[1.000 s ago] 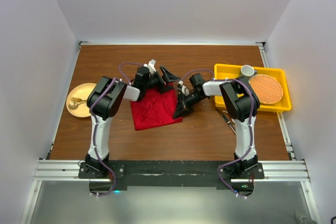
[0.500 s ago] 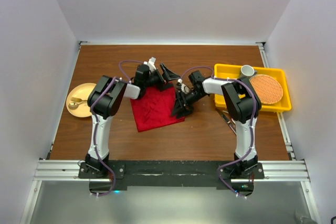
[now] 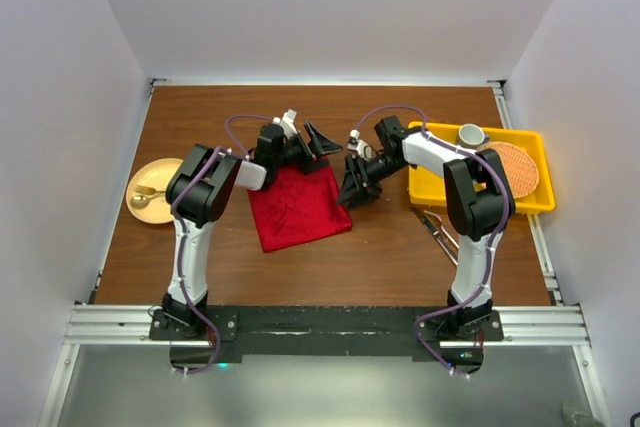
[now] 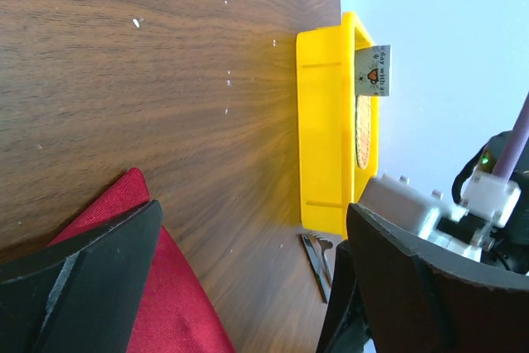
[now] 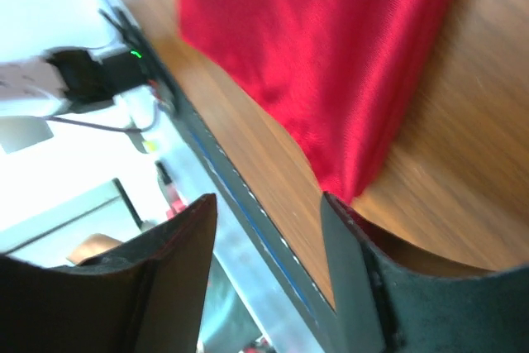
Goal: Fold the napkin into a case and place the utensils inside
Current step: Smooth out the square-folded napkin at the center of the board.
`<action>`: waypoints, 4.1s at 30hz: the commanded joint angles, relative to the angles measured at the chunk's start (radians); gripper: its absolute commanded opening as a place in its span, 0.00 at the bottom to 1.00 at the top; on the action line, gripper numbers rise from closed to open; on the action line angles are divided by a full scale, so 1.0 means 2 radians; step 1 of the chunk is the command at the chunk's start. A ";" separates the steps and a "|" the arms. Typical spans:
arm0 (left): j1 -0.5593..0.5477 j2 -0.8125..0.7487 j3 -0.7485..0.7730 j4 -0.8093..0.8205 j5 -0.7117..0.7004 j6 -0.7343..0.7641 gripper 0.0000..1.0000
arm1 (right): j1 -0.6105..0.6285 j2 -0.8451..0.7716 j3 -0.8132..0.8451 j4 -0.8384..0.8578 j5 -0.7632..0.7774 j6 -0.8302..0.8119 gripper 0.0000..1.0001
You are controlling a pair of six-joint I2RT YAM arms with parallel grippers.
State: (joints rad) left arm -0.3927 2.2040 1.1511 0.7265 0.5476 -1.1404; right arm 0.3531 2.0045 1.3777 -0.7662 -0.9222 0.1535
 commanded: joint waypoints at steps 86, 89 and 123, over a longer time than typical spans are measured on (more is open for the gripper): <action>0.018 0.003 -0.032 -0.062 -0.025 0.048 1.00 | 0.047 0.036 -0.155 0.334 -0.121 0.125 0.98; 0.018 0.002 -0.033 -0.061 -0.026 0.049 1.00 | 0.048 0.008 -0.144 0.277 -0.136 0.090 0.98; 0.018 -0.011 -0.051 -0.058 -0.028 0.057 1.00 | 0.095 -0.065 -0.171 0.481 -0.146 0.226 0.98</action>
State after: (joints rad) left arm -0.3691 2.1685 1.0946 0.7399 0.5457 -1.0702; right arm 0.5552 1.9583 1.0389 0.2943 -1.2449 0.5781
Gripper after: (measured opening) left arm 0.997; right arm 0.982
